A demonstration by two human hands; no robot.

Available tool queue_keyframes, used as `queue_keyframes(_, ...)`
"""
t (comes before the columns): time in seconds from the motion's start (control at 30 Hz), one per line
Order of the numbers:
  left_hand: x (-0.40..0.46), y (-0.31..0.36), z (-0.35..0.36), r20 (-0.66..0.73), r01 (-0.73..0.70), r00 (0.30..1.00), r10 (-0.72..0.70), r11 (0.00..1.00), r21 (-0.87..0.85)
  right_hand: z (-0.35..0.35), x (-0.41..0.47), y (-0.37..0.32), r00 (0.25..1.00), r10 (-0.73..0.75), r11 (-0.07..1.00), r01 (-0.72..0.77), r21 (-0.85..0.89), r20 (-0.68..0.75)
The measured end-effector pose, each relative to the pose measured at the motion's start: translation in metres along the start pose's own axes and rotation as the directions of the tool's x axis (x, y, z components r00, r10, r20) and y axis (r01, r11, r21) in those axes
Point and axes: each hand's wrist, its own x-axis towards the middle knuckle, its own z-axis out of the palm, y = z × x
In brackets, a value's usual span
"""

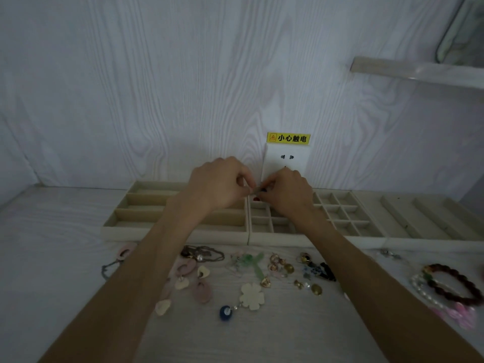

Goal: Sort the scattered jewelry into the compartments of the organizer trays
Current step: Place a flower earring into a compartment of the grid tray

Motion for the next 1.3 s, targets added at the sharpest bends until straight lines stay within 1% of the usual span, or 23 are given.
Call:
queue_keyframes(0.13,-0.028,0.002,-0.009,0.065,-0.033,0.997,0.036,0.999,-0.043,-0.025,-0.013,0.005,0.999,-0.023,0.998,0.020,0.060,0.042)
queue_keyframes(0.2,-0.046,0.002,-0.010,0.119,-0.054,0.991,0.065,0.994,-0.096,-0.044,-0.026,0.007,0.991,-0.104,0.989,0.095,0.110,0.086)
queue_keyframes(0.23,-0.055,0.003,-0.010,0.160,-0.061,0.984,0.080,0.991,-0.119,-0.053,-0.034,0.007,0.975,-0.160,0.980,0.138,0.140,0.156)
queue_keyframes(0.27,-0.066,0.005,-0.010,0.208,-0.069,0.973,0.095,0.989,-0.129,-0.062,-0.046,0.007,0.939,-0.222,0.968,0.181,0.173,0.264)
queue_keyframes(0.3,-0.075,0.007,-0.009,0.255,-0.074,0.961,0.105,0.989,-0.126,-0.069,-0.057,0.005,0.878,-0.281,0.954,0.212,0.212,0.387)
queue_keyframes(0.37,-0.091,0.013,-0.005,0.326,-0.071,0.940,0.096,0.994,-0.086,-0.077,-0.081,0.004,0.724,-0.355,0.932,0.222,0.288,0.591)
queue_keyframes(0.4,-0.098,0.017,-0.002,0.341,-0.080,0.936,0.092,0.996,-0.050,-0.078,-0.092,0.003,0.673,-0.378,0.924,0.226,0.310,0.636)
queue_keyframes(0.43,-0.103,0.021,0.001,0.340,-0.097,0.936,0.093,0.995,-0.006,-0.075,-0.099,0.005,0.656,-0.390,0.919,0.233,0.318,0.646)
queue_keyframes(0.47,-0.108,0.025,0.004,0.323,-0.112,0.942,0.093,0.993,0.043,-0.071,-0.107,0.006,0.666,-0.399,0.915,0.247,0.319,0.630)
queue_keyframes(0.57,-0.119,0.036,0.011,0.255,-0.118,0.964,0.071,0.977,0.175,-0.057,-0.120,0.015,0.768,-0.425,0.903,0.322,0.284,0.480)
queue_keyframes(0.63,-0.124,0.041,0.015,0.243,-0.108,0.969,0.045,0.962,0.252,-0.052,-0.129,0.018,0.798,-0.419,0.898,0.292,0.330,0.432)
queue_keyframes(0.67,-0.126,0.042,0.017,0.251,-0.091,0.968,0.018,0.955,0.281,-0.052,-0.133,0.018,0.799,-0.416,0.894,0.272,0.356,0.433)
queue_keyframes(0.73,-0.131,0.041,0.021,0.278,-0.037,0.959,-0.048,0.955,0.296,-0.050,-0.141,0.015,0.782,-0.441,0.885,0.296,0.360,0.440)
queue_keyframes(0.77,-0.133,0.039,0.021,0.294,-0.011,0.953,-0.077,0.958,0.288,-0.049,-0.144,0.013,0.774,-0.456,0.883,0.331,0.333,0.440)
queue_keyframes(0.83,-0.137,0.034,0.019,0.315,0.019,0.943,-0.103,0.966,0.259,-0.046,-0.147,0.009,0.775,-0.459,0.888,0.416,0.196,0.435)
queue_keyframes(0.9,-0.139,0.029,0.016,0.304,-0.008,0.950,-0.069,0.969,0.247,-0.044,-0.147,0.005,0.801,-0.451,0.881,0.470,0.054,0.393)
queue_keyframes(0.93,-0.139,0.027,0.015,0.286,-0.037,0.957,-0.039,0.966,0.255,-0.044,-0.147,0.003,0.810,-0.455,0.876,0.481,0.022,0.369)
queue_keyframes(1.0,-0.136,0.024,0.015,0.248,-0.078,0.969,0.014,0.965,0.250,-0.044,-0.145,0.002,0.814,-0.471,0.873,0.485,0.051,0.340)
queue_keyframes(1.07,-0.130,0.020,0.016,0.236,-0.074,0.971,0.032,0.983,0.169,-0.046,-0.142,0.005,0.822,-0.479,0.878,0.446,0.173,0.307)
queue_keyframes(1.13,-0.119,0.017,0.017,0.239,0.001,0.971,0.010,0.999,-0.046,-0.050,-0.135,0.008,0.861,-0.437,0.885,0.359,0.297,0.261)
queue_keyframes(1.17,-0.113,0.019,0.017,0.237,0.062,0.971,-0.015,0.979,-0.194,-0.052,-0.131,0.009,0.885,-0.389,0.887,0.286,0.362,0.255)
queue_keyframes(1.23,-0.097,0.025,0.018,0.193,0.171,0.977,-0.087,0.860,-0.480,-0.056,-0.122,0.010,0.917,-0.286,0.866,0.123,0.484,0.279)
queue_keyframes(1.3,-0.078,0.031,0.019,0.141,0.244,0.969,-0.201,0.720,-0.650,-0.056,-0.109,0.010,0.936,-0.211,0.848,0.033,0.529,0.280)
